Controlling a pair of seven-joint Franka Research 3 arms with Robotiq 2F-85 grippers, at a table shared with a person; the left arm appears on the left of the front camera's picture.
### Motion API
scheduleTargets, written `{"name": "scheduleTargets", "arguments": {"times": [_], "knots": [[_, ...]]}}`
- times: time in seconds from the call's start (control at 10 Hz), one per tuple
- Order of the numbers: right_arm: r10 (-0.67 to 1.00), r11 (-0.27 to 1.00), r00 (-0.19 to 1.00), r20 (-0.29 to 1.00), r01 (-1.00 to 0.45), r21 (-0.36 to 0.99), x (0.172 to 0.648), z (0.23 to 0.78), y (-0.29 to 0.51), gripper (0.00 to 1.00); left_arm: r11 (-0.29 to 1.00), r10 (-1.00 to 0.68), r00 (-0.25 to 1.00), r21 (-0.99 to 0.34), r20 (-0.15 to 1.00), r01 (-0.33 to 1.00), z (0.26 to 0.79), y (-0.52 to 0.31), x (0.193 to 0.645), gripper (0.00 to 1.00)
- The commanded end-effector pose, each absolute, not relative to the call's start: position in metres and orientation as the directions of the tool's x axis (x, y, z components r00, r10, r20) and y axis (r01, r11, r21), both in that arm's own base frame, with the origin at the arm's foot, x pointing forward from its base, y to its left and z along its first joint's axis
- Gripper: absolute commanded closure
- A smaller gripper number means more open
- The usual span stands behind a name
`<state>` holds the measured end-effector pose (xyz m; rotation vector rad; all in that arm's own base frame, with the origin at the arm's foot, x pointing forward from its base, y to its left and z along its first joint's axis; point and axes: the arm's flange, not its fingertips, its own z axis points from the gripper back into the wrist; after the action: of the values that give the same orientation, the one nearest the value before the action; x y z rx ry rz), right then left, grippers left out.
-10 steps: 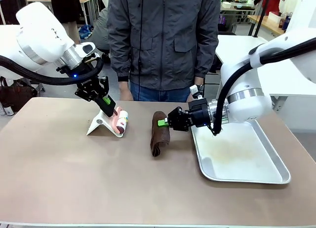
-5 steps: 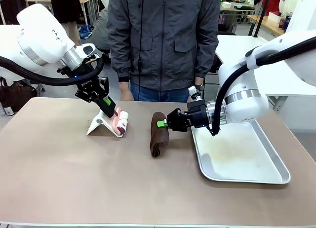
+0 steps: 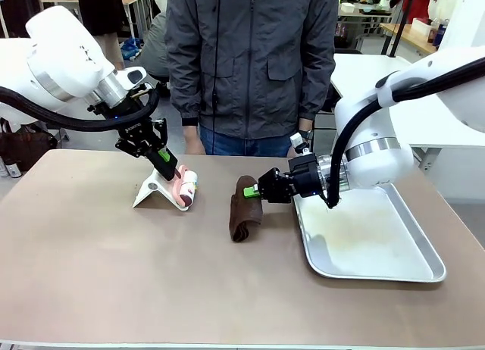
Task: Clean the surface of the table.
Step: Return the Lint Roller and towel to their original positions.
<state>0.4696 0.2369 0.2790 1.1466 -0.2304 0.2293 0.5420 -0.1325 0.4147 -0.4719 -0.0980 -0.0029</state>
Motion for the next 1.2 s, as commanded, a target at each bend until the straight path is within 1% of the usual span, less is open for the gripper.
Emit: {"name": "scheduleTargets", "arguments": {"times": [0.0,0.1,0.2,0.3,0.4,0.6,0.8,0.9,1.0,1.1], "knots": [[0.082,0.435,0.958,0.275,-0.282,0.855,0.475,0.281,0.241,0.22,0.907,0.053,0.995,-0.421,0.080,-0.014,0.408,-0.130,0.544,0.20],[0.098,0.470,0.958,0.269,-0.282,0.836,0.475,0.281,0.242,0.00,0.910,0.057,0.995,-0.415,0.085,-0.017,0.409,-0.126,0.543,0.00],[0.132,0.502,0.954,0.270,-0.299,0.812,0.474,0.285,0.244,0.00,0.910,0.061,0.994,-0.414,0.087,-0.020,0.410,-0.124,0.542,0.17],[0.164,0.529,0.948,0.271,-0.317,0.787,0.473,0.292,0.247,0.00,0.910,0.066,0.994,-0.414,0.089,-0.023,0.411,-0.120,0.542,0.00],[0.202,0.571,0.945,0.258,-0.328,0.753,0.473,0.298,0.251,0.00,0.911,0.072,0.993,-0.411,0.091,-0.028,0.412,-0.117,0.541,0.00],[0.288,0.675,0.926,0.243,-0.376,0.635,0.474,0.319,0.263,0.00,0.918,0.081,0.992,-0.395,0.098,-0.035,0.415,-0.107,0.537,0.00],[0.347,0.764,0.906,0.243,-0.423,0.487,0.473,0.346,0.273,0.00,0.930,0.081,0.991,-0.365,0.108,-0.037,0.424,-0.093,0.531,0.00],[0.348,0.801,0.901,0.259,-0.429,0.417,0.469,0.361,0.273,0.00,0.919,0.072,0.989,-0.393,0.126,-0.017,0.437,-0.080,0.521,0.00],[0.344,0.815,0.898,0.275,-0.431,0.387,0.465,0.373,0.271,0.00,0.904,0.068,0.986,-0.429,0.152,0.003,0.451,-0.068,0.510,0.00],[0.319,0.807,0.891,0.324,-0.435,0.399,0.459,0.385,0.266,0.00,0.885,0.064,0.981,-0.464,0.184,0.029,0.464,-0.055,0.499,0.00]]}}
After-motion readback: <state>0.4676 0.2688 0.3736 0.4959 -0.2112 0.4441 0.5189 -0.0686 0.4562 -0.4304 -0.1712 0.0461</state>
